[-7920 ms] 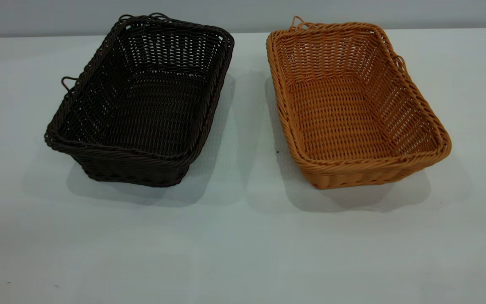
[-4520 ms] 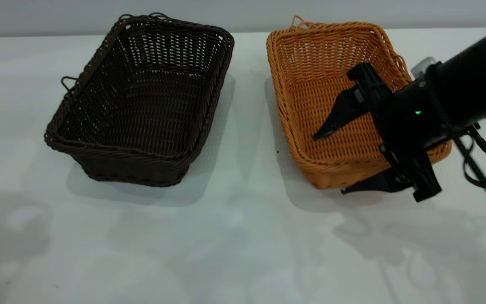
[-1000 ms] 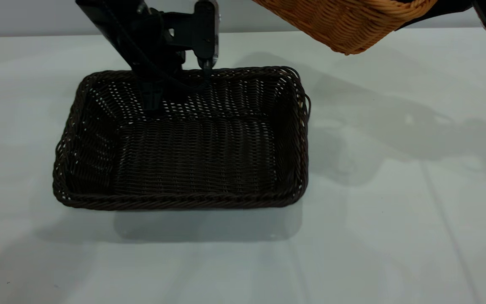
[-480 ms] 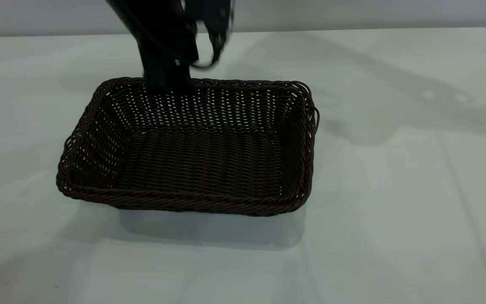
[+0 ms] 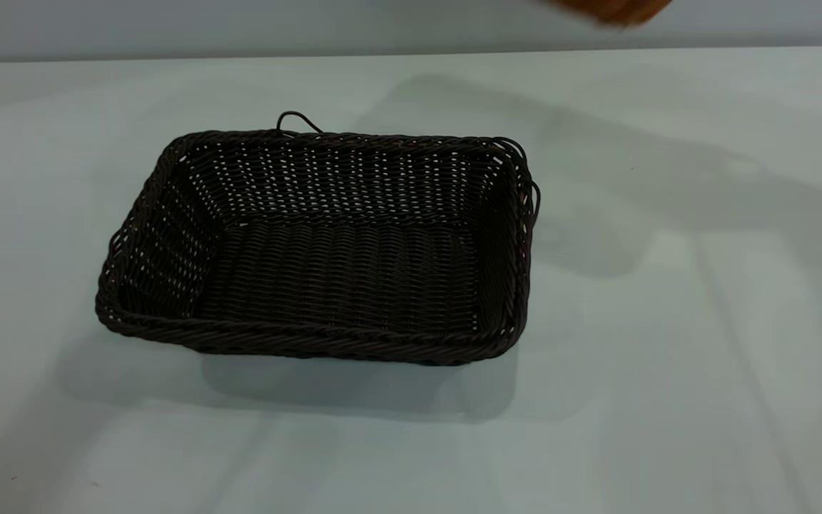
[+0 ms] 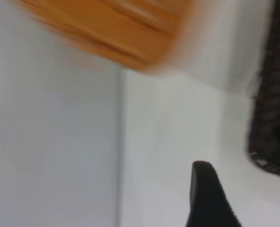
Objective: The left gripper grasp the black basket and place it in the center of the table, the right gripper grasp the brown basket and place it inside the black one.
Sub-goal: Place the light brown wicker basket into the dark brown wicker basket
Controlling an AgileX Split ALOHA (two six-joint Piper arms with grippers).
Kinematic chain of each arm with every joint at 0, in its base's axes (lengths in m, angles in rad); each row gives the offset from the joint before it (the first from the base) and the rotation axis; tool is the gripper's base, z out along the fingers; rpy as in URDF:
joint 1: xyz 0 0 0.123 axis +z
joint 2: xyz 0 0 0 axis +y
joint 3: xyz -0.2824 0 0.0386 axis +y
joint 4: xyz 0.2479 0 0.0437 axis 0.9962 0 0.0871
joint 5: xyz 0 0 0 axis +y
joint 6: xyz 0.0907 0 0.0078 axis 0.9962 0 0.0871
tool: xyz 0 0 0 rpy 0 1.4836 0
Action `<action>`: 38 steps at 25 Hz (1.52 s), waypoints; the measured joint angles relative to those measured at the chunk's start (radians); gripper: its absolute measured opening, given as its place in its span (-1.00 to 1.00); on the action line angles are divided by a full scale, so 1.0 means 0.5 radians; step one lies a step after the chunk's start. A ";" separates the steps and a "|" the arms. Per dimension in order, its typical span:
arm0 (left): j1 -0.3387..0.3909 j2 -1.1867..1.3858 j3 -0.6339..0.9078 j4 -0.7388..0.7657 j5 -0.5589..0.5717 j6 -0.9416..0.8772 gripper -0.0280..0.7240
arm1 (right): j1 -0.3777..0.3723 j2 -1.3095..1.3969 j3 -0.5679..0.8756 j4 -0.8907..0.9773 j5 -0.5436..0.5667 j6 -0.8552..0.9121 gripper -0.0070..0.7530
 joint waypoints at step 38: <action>0.108 -0.368 0.007 -0.001 0.003 -0.212 0.05 | 0.737 0.256 0.700 0.113 -0.710 -0.111 -0.52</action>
